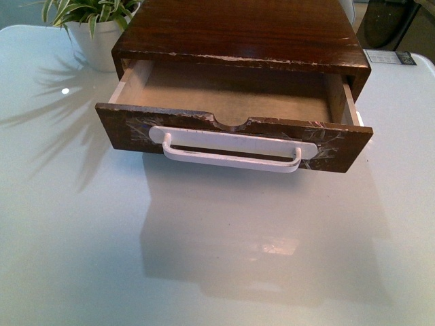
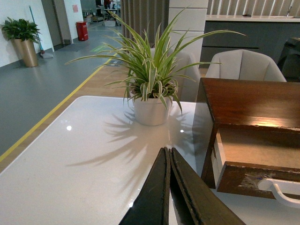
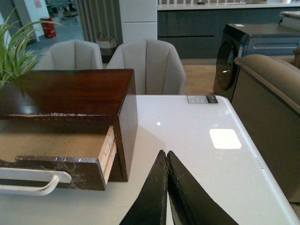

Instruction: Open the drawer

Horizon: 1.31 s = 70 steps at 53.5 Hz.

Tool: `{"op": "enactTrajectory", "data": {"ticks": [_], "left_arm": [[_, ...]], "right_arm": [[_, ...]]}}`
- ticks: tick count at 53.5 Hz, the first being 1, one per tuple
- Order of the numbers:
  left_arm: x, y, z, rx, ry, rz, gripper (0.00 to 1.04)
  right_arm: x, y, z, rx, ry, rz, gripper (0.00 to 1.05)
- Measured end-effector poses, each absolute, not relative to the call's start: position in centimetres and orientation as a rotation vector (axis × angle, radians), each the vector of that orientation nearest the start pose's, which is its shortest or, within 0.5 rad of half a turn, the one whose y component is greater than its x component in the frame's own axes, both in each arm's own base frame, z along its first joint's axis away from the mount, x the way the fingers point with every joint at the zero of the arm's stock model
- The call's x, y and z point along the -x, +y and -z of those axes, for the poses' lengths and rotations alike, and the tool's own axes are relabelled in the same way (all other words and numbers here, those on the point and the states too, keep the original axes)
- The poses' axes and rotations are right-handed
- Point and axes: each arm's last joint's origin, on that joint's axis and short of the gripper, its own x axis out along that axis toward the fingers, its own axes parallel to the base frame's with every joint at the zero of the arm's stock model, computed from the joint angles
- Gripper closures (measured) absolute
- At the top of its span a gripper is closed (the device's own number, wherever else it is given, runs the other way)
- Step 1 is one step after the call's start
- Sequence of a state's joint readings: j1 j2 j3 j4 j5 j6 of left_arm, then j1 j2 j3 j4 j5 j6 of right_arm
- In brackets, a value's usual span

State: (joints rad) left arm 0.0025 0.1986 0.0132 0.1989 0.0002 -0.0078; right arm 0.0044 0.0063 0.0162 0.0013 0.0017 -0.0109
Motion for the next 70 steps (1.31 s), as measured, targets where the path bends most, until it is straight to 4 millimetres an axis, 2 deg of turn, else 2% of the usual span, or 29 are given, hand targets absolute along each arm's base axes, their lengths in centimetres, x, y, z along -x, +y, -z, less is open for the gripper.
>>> {"op": "enactTrajectory", "data": {"ticks": [12, 27, 30, 33, 37, 52, 54, 58, 70], "left_arm": [[-9.8, 0.0, -16.8, 0.007, -0.007, -0.002, 1.03], [-9.7, 0.0, -16.8, 0.008, -0.008, -0.003, 1.02], [-9.7, 0.0, -16.8, 0.008, -0.008, -0.003, 0.91], [-9.7, 0.0, -16.8, 0.008, -0.008, -0.003, 0.80], [-9.7, 0.0, -16.8, 0.008, -0.008, -0.003, 0.64], [-9.7, 0.0, -16.8, 0.008, -0.008, -0.003, 0.17], [-9.7, 0.0, -16.8, 0.007, -0.008, -0.002, 0.08], [-9.7, 0.0, -16.8, 0.005, -0.008, -0.002, 0.09], [-9.7, 0.0, -16.8, 0.005, -0.008, -0.003, 0.08]], "right_arm": [[-9.7, 0.0, -16.9, 0.011, -0.012, -0.002, 1.03], [-9.7, 0.0, -16.9, 0.011, -0.012, -0.002, 1.03], [-9.7, 0.0, -16.9, 0.011, -0.012, -0.002, 1.03], [-9.7, 0.0, -16.9, 0.011, -0.012, -0.003, 0.96], [-9.7, 0.0, -16.9, 0.011, -0.012, -0.002, 0.79], [-9.7, 0.0, -16.9, 0.011, -0.012, -0.002, 0.33], [-9.7, 0.0, -16.9, 0.011, -0.012, -0.002, 0.22], [-9.7, 0.0, -16.9, 0.010, -0.012, -0.002, 0.07], [-9.7, 0.0, -16.9, 0.010, -0.012, -0.002, 0.09]]}}
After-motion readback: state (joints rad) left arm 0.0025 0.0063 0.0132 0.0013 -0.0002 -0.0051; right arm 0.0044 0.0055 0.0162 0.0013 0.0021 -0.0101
